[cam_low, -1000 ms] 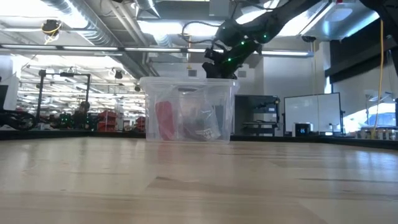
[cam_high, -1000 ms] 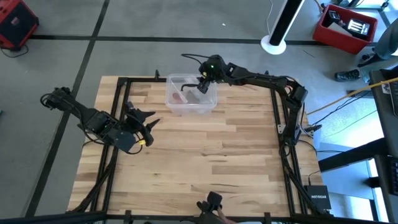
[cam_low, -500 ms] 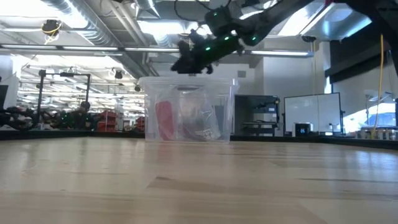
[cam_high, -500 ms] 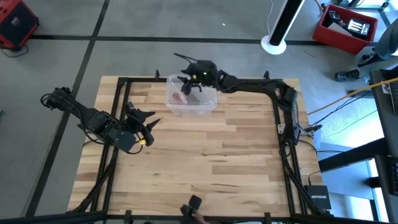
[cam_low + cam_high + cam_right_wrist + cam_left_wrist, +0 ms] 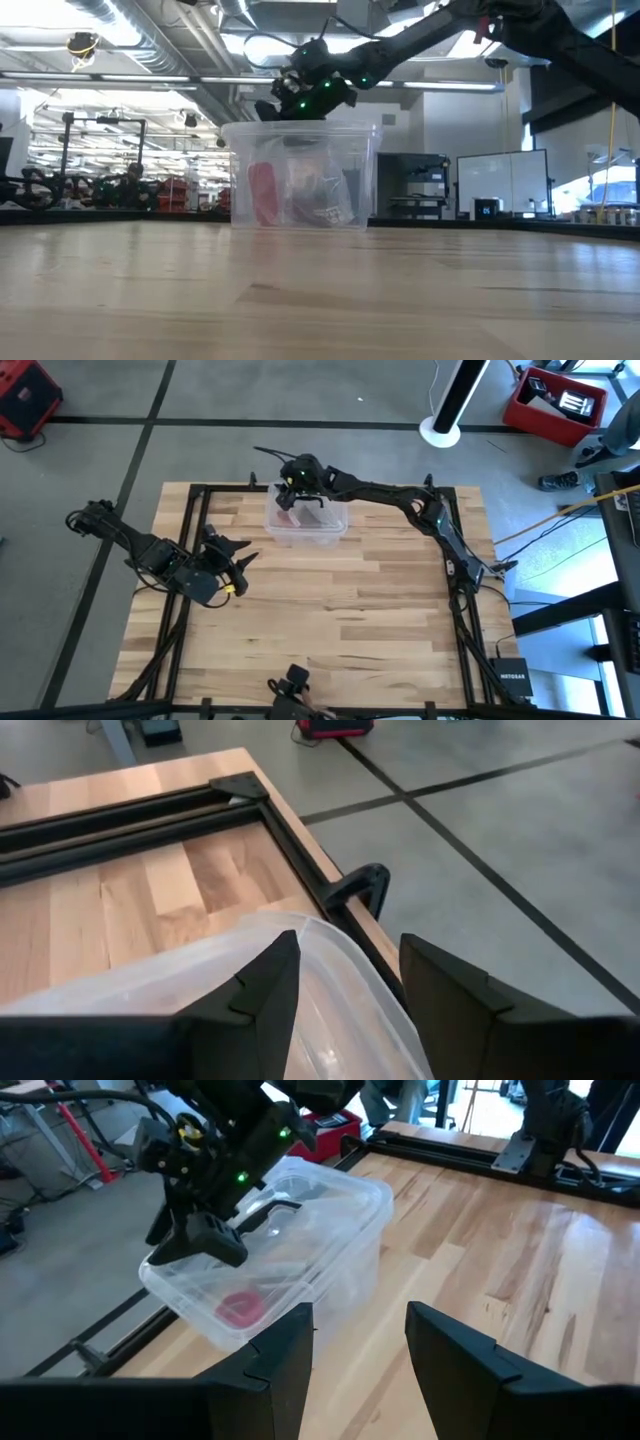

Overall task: Roll bandage
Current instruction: Close the container

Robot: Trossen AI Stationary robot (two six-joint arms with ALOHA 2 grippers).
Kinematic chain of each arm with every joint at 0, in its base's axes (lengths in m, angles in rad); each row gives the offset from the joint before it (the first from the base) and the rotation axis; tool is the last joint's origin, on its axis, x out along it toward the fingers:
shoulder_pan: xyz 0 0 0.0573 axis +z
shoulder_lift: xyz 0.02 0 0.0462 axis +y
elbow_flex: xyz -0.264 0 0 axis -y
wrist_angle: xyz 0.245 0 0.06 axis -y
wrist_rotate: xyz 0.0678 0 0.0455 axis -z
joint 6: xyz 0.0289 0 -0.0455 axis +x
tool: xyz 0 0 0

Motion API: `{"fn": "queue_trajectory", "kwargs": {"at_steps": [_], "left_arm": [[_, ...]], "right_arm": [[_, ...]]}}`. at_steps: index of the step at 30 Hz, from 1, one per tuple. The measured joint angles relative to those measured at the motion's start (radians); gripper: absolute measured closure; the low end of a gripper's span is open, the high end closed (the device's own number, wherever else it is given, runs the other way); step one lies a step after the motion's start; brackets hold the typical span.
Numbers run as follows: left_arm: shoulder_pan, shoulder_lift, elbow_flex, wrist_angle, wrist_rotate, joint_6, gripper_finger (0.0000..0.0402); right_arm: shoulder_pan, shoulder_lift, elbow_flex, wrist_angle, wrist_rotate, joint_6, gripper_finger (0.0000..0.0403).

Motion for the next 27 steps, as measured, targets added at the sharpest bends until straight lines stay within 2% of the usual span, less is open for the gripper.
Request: {"fn": "queue_trajectory", "kwargs": {"at_steps": [9,13,19,23,27], "left_arm": [[0.000,0.000,0.000,0.001,0.000,0.000,0.0247],[0.000,0.000,0.000,0.000,0.000,0.001,0.0247],[0.000,0.000,0.000,-0.001,0.000,0.001,0.0247],[-0.002,0.000,0.000,-0.003,0.000,0.001,0.0247],[-0.002,0.000,0.000,-0.002,0.000,0.001,0.0247]], "right_arm": [[0.003,-0.032,-0.006,-0.037,-0.006,0.001,0.0226],[0.004,-0.100,-0.007,-0.152,-0.026,-0.031,0.0226],[0.001,-0.271,-0.027,-0.399,-0.027,-0.115,0.0226],[-0.011,-0.394,-0.133,-0.450,-0.030,-0.152,0.0226],[-0.053,-0.519,-0.336,-0.352,-0.055,-0.149,0.0226]]}}
